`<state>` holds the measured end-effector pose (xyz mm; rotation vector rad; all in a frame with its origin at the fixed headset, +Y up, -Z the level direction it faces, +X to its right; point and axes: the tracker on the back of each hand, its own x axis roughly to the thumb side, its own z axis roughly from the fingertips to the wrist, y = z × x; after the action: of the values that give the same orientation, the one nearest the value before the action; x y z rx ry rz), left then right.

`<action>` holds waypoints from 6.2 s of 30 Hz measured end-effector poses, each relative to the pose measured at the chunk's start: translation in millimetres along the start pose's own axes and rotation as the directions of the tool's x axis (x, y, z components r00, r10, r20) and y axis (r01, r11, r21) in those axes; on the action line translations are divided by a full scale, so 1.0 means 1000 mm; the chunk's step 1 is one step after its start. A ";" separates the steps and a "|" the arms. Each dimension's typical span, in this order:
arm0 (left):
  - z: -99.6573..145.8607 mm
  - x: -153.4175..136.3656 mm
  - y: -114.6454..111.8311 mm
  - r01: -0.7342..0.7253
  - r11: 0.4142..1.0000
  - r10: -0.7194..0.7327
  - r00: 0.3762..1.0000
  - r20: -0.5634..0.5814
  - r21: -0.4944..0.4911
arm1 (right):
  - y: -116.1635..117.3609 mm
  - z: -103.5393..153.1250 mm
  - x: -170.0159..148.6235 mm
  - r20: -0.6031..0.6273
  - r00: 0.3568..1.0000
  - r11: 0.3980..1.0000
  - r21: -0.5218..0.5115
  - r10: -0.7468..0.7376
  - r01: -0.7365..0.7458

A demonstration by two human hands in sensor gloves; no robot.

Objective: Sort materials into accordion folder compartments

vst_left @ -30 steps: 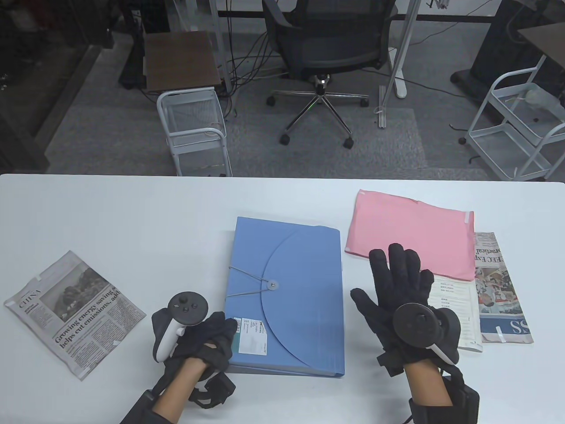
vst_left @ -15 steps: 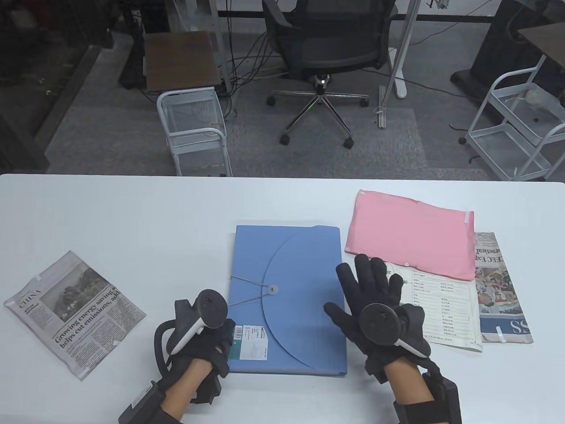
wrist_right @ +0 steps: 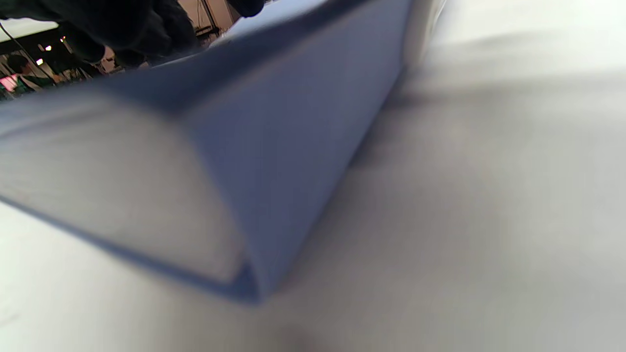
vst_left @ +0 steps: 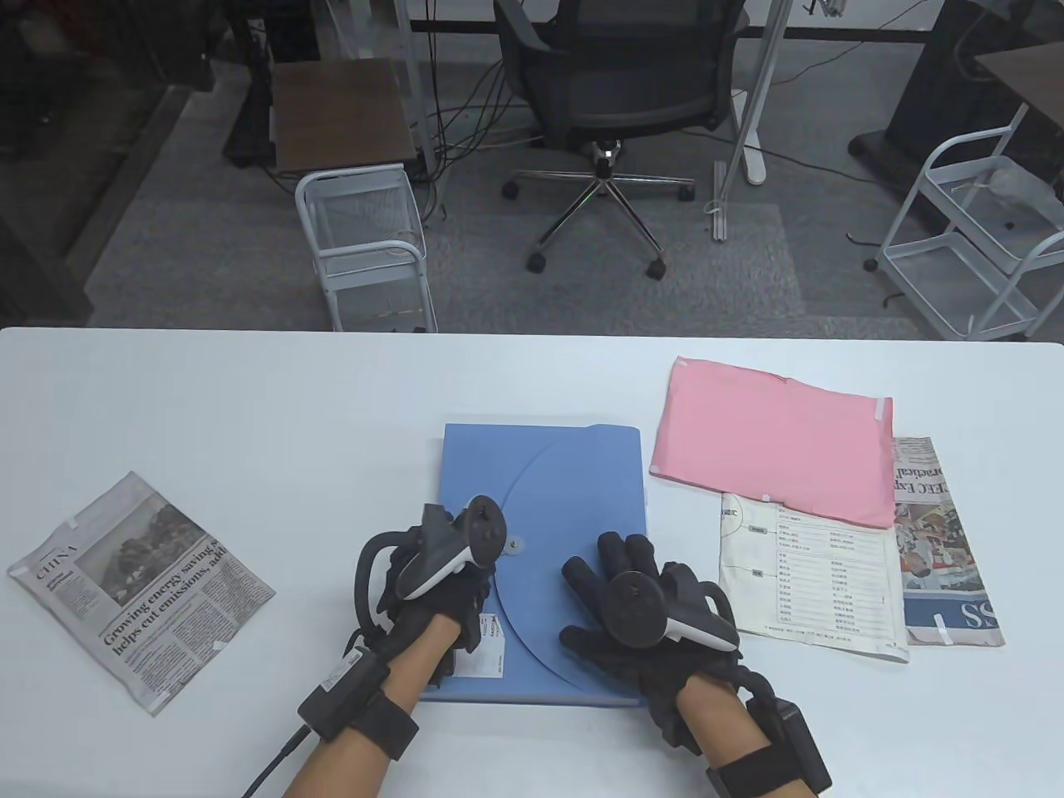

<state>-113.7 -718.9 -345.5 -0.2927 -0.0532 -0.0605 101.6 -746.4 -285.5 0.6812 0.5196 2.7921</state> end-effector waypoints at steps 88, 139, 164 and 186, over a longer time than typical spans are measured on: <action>-0.001 -0.046 -0.023 -0.317 0.947 0.313 0.947 -0.078 -0.052 | -0.006 0.014 -0.090 -0.441 0.879 0.978 0.018 -0.179 0.208; 0.023 -0.013 0.039 -0.939 0.272 0.961 0.275 0.016 -0.211 | -0.006 0.011 -0.093 -0.437 0.865 0.960 0.014 -0.246 0.281; 0.017 -0.132 -0.022 -0.814 -0.455 0.864 -0.501 0.042 -0.360 | -0.006 0.011 -0.094 -0.437 0.864 0.958 0.015 -0.252 0.287; 0.011 -0.123 -0.023 -0.817 -0.391 0.884 -0.461 0.073 -0.423 | -0.092 0.060 -0.077 -0.263 0.926 0.962 -0.050 -0.271 0.267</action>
<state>-238.3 -731.4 -335.7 -0.4419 -0.2209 2.0014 208.8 -667.3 -302.5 0.2064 0.5930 2.6320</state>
